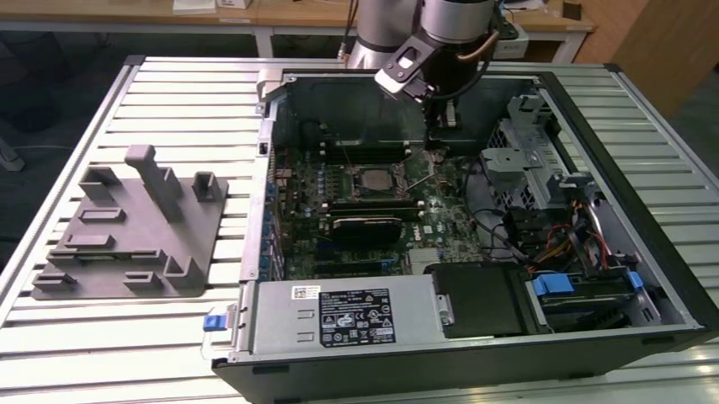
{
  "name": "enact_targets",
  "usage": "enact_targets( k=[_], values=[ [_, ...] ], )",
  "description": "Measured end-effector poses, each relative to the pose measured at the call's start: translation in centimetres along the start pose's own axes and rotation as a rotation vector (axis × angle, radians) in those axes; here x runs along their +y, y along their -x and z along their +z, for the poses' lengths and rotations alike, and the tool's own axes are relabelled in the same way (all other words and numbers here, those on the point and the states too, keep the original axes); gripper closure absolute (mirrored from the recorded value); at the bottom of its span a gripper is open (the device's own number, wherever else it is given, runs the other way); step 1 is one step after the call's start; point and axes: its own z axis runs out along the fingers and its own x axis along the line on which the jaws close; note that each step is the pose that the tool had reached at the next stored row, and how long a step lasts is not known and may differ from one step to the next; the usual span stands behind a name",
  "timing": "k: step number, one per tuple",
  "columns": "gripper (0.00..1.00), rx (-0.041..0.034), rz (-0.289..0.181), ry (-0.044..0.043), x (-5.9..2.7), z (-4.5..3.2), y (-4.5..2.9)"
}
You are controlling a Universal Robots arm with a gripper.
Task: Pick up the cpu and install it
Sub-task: 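Close the cpu cover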
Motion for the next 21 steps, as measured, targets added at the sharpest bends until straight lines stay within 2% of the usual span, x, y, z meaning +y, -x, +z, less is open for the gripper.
enact_targets(
  k=[9, 14, 21],
  values=[
    [0.89, -0.0001, 0.0, -0.0001, 1.61, 0.1, 0.03],
    [0.89, -0.0002, 0.0, -0.0002, 1.75, 0.11, 0.03],
    [0.89, -0.0001, 0.0, -0.001, 2.24, 0.74, 0.02]
  ],
)
